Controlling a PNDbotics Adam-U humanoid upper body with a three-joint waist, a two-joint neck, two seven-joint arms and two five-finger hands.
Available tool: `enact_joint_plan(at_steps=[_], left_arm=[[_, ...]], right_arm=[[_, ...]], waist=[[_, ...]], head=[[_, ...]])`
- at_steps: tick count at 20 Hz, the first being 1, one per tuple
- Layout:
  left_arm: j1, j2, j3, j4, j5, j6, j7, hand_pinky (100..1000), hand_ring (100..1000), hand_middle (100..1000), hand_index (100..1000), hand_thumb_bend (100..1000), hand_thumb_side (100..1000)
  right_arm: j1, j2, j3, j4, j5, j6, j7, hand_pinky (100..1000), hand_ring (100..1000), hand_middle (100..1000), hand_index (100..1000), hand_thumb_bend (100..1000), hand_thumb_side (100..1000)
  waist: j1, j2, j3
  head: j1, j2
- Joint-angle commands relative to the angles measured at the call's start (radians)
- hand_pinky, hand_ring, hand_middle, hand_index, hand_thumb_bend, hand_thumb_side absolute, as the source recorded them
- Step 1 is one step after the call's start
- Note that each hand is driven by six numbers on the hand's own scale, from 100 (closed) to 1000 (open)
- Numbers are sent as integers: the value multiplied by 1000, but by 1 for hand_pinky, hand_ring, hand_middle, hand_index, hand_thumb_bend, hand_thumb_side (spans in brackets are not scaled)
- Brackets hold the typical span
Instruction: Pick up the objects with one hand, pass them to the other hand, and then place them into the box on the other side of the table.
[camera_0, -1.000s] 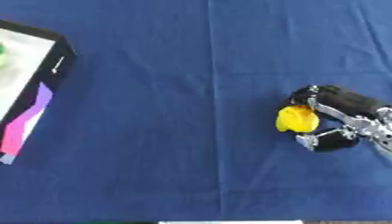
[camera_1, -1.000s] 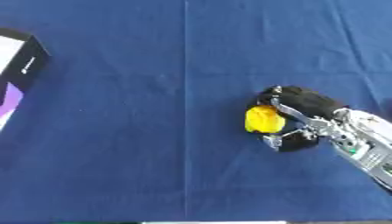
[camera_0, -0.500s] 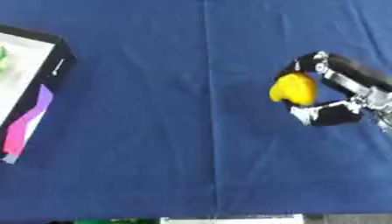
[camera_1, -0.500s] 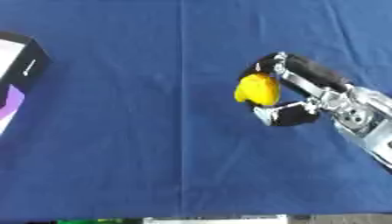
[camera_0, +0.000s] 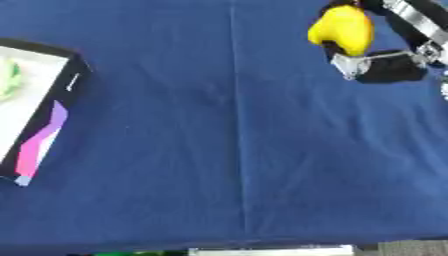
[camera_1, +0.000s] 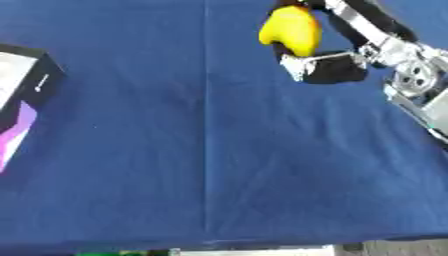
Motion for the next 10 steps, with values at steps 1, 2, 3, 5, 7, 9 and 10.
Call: enact_joint_plan(at_steps=[1,2,3,5,7,9,10], left_arm=[[-48,38,-51,-11,-55,89,-104,870,793,777,878,100,860],[-61,35,-64,-11,-74,113,-134,870,793,777,878,100,860],[-68,33,-69,-11,-89,126,-154,870,793,777,878,100,860],[-72,32,-73,-11,-104,140,-178,876,806,785,895,100,909],[-70,39,-105,-11,-102,163,-203,875,810,788,904,100,934],[-78,37,-150,-11,-110,191,-232,875,816,790,908,100,962],[-84,32,-173,-11,-117,205,-247,876,819,794,914,100,979]], right_arm=[[-42,21,36,-13,37,37,-45,809,546,487,713,100,100],[-51,31,49,-13,48,46,-53,809,546,487,713,100,100],[-55,35,57,-13,56,52,-59,809,546,487,713,100,100],[-60,43,68,-13,65,55,-65,807,544,485,711,100,100],[-91,75,102,-13,75,58,-62,806,543,485,712,100,100],[-117,108,139,-13,92,78,-62,806,544,486,713,100,100],[-126,121,154,-13,102,84,-64,806,544,487,713,100,100]], waist=[[2,-28,3],[2,-29,4],[2,-29,5],[4,-28,7],[7,-24,5],[9,-21,3],[9,-20,4]], head=[[4,3],[3,4],[3,4],[3,1],[9,-9],[16,-15],[18,-17]])
